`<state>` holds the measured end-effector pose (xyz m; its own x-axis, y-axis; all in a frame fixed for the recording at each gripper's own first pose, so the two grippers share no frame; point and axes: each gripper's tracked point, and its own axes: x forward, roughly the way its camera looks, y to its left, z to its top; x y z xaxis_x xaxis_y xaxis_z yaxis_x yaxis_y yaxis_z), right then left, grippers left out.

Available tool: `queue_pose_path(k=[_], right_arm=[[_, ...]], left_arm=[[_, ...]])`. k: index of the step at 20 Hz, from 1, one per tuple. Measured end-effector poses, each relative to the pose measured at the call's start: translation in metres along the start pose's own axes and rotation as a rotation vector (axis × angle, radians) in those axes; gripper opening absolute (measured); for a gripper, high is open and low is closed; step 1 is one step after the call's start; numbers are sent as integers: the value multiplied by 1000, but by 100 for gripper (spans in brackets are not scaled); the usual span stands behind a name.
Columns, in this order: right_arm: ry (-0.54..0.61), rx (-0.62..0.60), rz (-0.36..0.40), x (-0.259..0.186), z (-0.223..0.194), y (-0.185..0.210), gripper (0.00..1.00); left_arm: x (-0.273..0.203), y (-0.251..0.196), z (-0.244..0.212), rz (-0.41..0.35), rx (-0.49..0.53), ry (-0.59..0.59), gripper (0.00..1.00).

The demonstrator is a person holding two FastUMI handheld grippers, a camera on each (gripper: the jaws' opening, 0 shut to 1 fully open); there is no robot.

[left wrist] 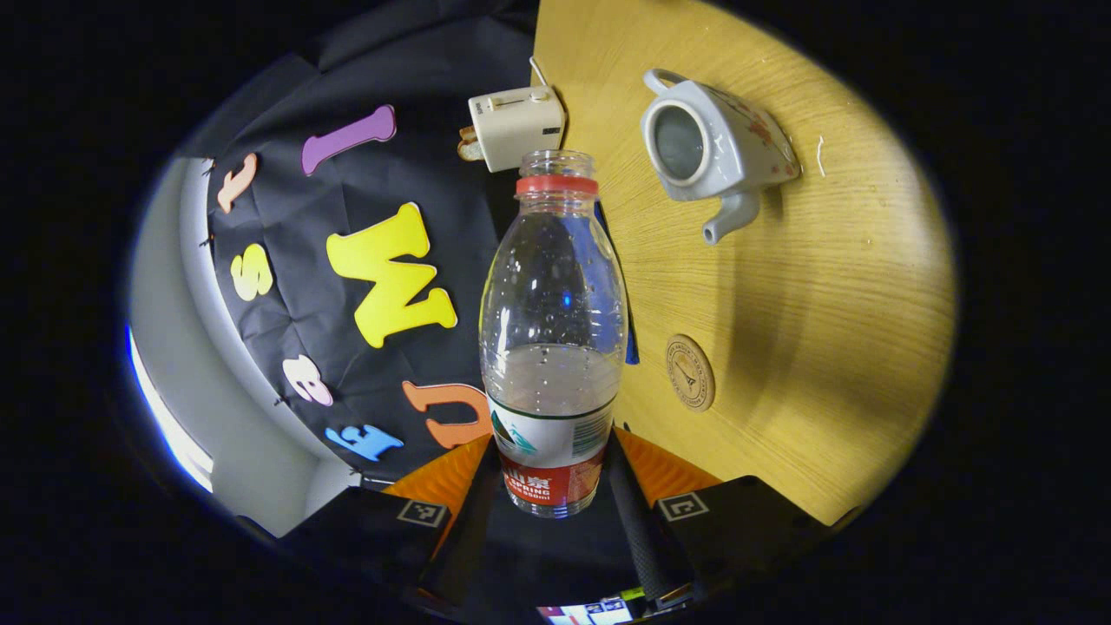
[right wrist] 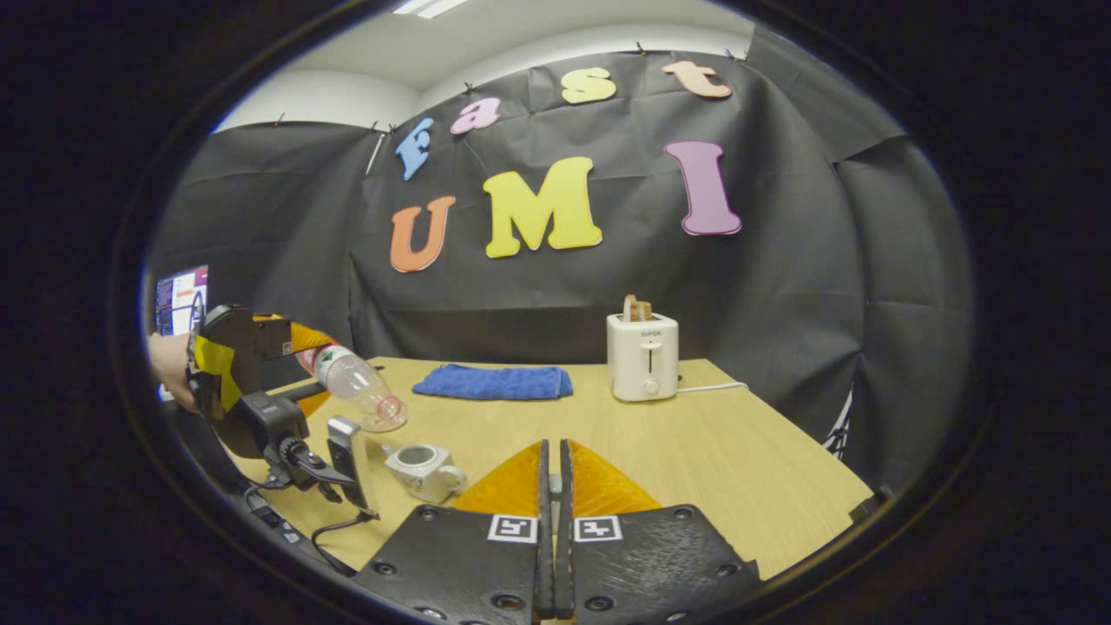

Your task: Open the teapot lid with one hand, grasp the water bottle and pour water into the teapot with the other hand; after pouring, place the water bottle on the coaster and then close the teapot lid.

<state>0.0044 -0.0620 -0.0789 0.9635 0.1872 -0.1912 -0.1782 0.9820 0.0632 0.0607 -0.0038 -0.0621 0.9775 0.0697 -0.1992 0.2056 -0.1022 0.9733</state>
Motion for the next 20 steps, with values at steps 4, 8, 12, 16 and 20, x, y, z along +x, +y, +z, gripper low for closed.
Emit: queue_pose_path(k=[4, 8, 12, 16, 20], right_arm=[[8, 5, 11, 1, -1, 8, 1], [9, -2, 15, 1, 0, 15, 1], [6, -15, 25, 2, 3, 26, 0], [5, -27, 41, 4, 5, 40, 1], [15, -46, 49, 8, 4, 53, 1]], left_arm=[[-2, -22, -8, -100, -343, -14, 73], [-10, -22, -4, -148, -744, -44, 73], [-21, -23, -1, -202, -1080, -74, 74], [-22, -19, -1, -212, -1358, -97, 74], [-20, -8, -4, -210, -1628, -158, 74]])
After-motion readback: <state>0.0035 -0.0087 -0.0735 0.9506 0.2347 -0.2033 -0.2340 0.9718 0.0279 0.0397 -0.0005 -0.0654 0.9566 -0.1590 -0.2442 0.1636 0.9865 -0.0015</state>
